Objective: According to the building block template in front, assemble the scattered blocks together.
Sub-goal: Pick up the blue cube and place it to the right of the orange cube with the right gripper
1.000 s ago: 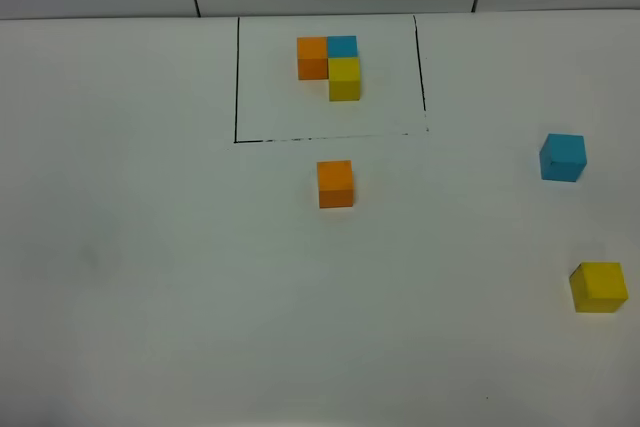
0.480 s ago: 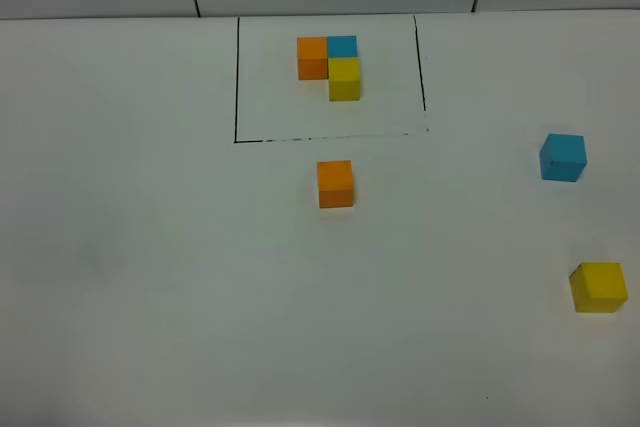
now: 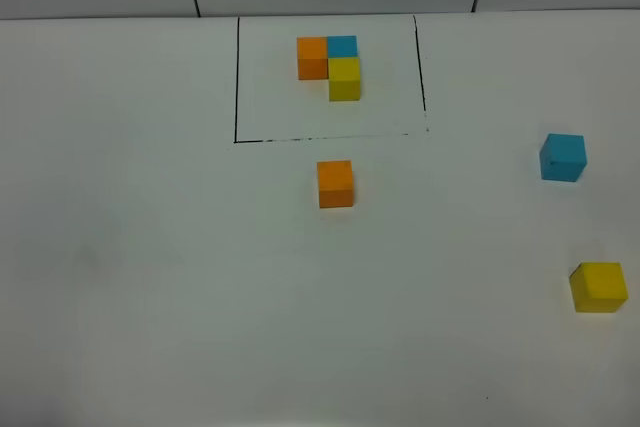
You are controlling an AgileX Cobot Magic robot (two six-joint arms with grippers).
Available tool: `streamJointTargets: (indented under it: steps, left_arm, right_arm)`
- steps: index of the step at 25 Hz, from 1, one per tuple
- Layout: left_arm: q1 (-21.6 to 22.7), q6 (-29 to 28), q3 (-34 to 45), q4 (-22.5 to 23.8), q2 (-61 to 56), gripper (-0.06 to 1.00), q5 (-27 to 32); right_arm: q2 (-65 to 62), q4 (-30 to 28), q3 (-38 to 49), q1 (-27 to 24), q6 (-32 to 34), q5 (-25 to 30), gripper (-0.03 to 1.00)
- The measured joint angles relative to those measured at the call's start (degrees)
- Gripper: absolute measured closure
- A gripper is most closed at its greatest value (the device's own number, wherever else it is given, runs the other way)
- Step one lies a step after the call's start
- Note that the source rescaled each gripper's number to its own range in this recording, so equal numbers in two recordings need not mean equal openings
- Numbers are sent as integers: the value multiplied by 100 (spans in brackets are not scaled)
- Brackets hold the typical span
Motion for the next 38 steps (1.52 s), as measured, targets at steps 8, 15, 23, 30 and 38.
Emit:
streamJointTargets:
  steps: [8,15,23,30,38]
  left_arm:
    - [0,11,0,0,0,14,0]
    - [0,11,0,0,0,14,0]
    - [0,10,0,2,0,14,0]
    - [0,10,0,2,0,14,0]
    - [0,10,0,2,0,14,0]
  right_arm:
    - [1667,-177,-63,0,91,50,14]
    - [4678,-557,-866,0,93,-793,2]
    - [8215,-621,-2796,0,-297,-1564,1]
    - [10169,-602,-4399,0,-392,-1319,1]
    - [11319,-775,-5308,0,-108,-1216,1]
